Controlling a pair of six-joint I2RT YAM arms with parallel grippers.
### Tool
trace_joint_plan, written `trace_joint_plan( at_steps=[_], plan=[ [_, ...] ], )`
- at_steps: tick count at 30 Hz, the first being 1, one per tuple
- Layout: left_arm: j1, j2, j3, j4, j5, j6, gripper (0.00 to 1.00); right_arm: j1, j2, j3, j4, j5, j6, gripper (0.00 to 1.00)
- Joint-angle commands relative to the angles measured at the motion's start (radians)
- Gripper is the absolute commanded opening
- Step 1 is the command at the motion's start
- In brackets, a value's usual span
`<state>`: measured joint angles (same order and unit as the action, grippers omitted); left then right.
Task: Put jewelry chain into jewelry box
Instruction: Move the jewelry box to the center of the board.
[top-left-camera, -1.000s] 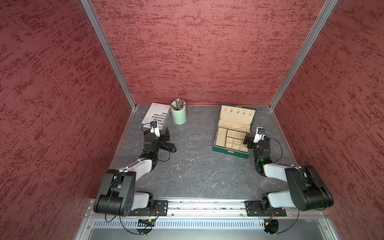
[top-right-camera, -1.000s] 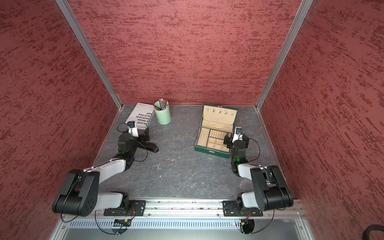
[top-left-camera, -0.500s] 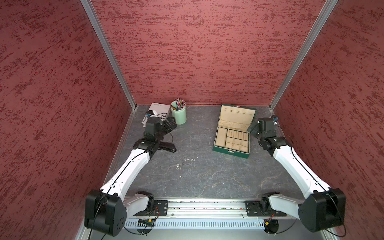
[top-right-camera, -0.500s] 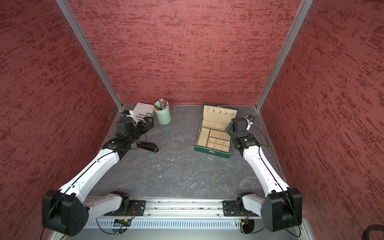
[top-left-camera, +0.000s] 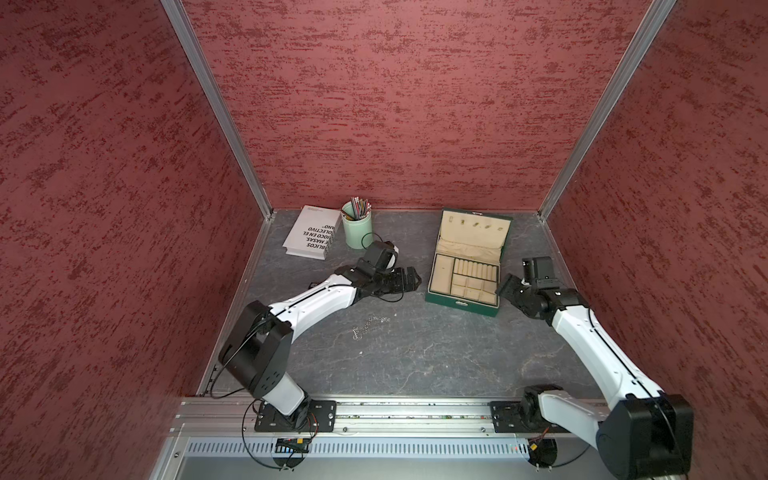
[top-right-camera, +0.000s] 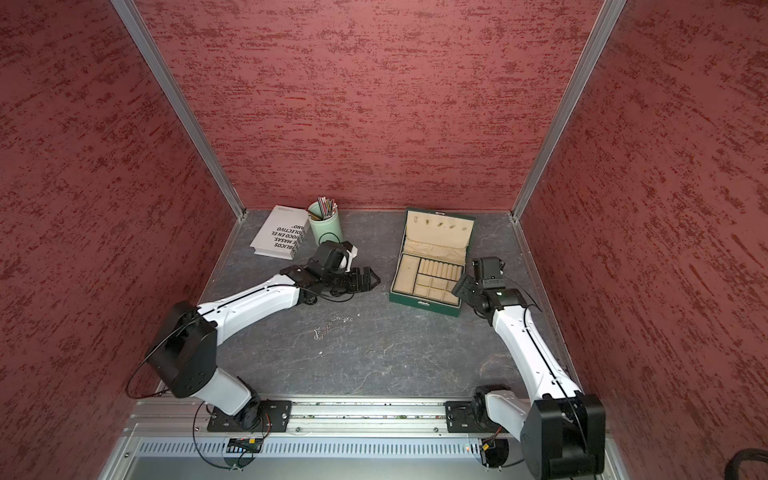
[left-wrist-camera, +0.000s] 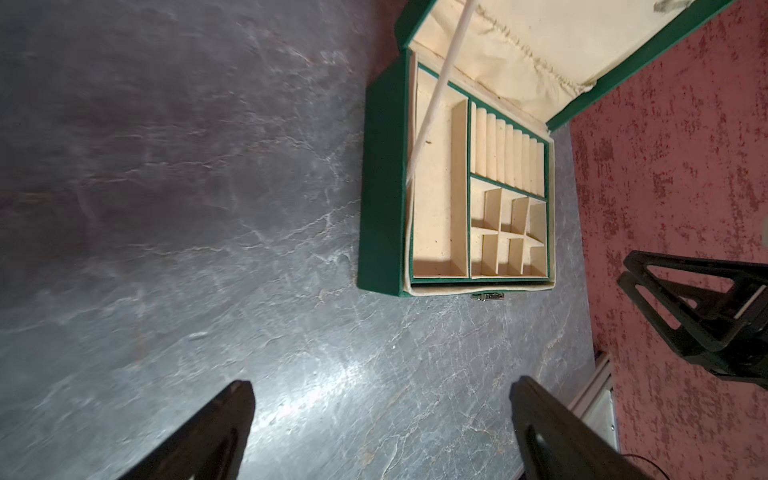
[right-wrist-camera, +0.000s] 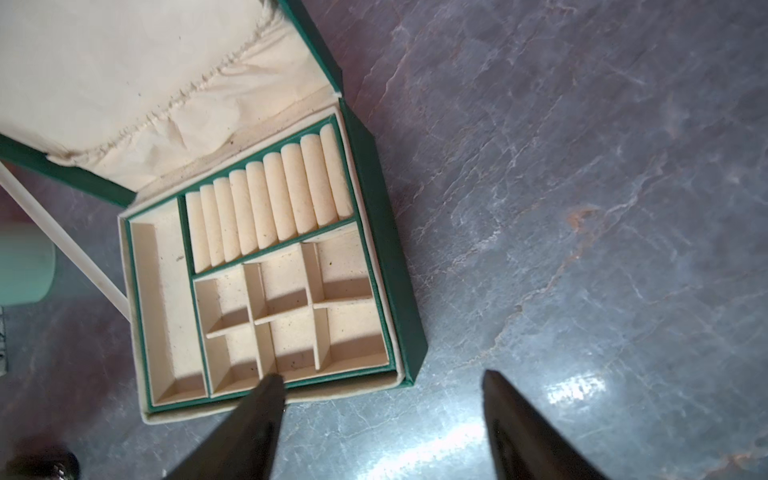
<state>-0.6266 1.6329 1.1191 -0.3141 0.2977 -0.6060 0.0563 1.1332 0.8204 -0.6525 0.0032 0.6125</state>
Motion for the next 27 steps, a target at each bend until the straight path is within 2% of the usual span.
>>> trace_joint_plan(
  at_steps=[1, 4, 8, 13, 20, 24, 27],
  plan=[
    [-0.007, 0.08, 0.068, 0.02, 0.098, -0.003, 1.0, -0.036, 0.041, -0.015, 0.028, -0.1, -0.066, 0.59],
    [-0.007, 0.176, 0.138, -0.003, 0.111, -0.014, 1.0, -0.045, 0.092, -0.019, 0.073, -0.132, -0.071, 0.51],
    [-0.007, 0.287, 0.234, -0.016, 0.126, -0.022, 0.96, -0.044, 0.161, -0.015, 0.121, -0.125, -0.061, 0.5],
    [-0.007, 0.395, 0.33, -0.036, 0.152, -0.028, 0.83, -0.045, 0.226, -0.013, 0.149, -0.129, -0.055, 0.45],
    [-0.031, 0.445, 0.368, -0.02, 0.167, -0.042, 0.66, -0.045, 0.251, -0.019, 0.153, -0.137, -0.059, 0.33],
    [-0.051, 0.437, 0.339, -0.002, 0.157, -0.054, 0.54, -0.042, 0.246, -0.035, 0.155, -0.153, -0.064, 0.26],
    [-0.068, 0.416, 0.297, 0.02, 0.138, -0.063, 0.5, -0.021, 0.24, -0.044, 0.147, -0.152, -0.071, 0.22]
  ],
)
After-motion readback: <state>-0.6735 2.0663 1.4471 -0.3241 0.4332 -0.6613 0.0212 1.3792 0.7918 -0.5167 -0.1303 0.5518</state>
